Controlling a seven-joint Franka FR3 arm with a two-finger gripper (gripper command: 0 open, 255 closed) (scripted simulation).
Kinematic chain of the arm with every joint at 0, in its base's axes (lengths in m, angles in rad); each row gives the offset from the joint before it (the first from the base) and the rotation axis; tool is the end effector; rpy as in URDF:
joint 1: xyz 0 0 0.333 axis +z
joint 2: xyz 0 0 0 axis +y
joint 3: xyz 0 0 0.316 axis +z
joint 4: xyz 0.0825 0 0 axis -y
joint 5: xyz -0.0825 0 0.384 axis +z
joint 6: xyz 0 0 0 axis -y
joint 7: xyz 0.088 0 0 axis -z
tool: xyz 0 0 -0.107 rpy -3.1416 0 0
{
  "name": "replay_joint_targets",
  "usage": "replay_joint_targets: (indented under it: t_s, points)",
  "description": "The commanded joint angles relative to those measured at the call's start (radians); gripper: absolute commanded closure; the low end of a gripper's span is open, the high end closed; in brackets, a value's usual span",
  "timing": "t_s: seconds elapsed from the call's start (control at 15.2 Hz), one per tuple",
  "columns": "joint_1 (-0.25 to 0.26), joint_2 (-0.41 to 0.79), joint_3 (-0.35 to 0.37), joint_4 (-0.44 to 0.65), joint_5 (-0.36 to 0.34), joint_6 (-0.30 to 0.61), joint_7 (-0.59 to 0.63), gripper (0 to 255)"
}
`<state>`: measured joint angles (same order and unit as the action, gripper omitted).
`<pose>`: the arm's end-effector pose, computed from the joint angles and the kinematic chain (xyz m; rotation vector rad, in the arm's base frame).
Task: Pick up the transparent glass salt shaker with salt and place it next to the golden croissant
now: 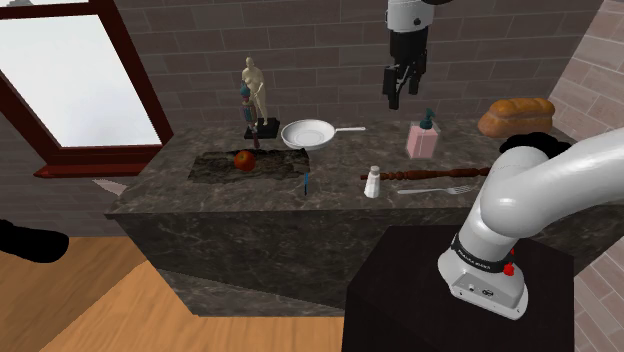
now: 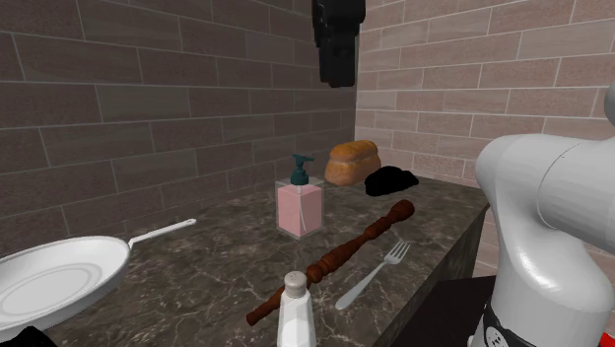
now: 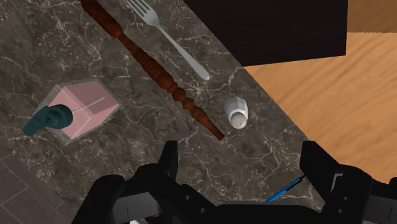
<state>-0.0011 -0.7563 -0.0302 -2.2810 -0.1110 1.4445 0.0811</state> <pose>0.3016 -0.0256 0.6062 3.0422 -0.1719 -0.1187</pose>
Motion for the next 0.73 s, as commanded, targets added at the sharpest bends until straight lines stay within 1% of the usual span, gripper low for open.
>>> replay_joint_targets:
  t_s: [0.0, 0.33, 0.66]
  points:
    - [0.000, 0.000, 0.000, 0.000, 0.000, 0.000, 0.000, 0]
    - [0.001, -0.033, -0.046, -0.190, 0.022, 0.188, -0.013, 0]
    - [0.004, -0.022, -0.092, -0.352, 0.045, 0.391, -0.034, 0]
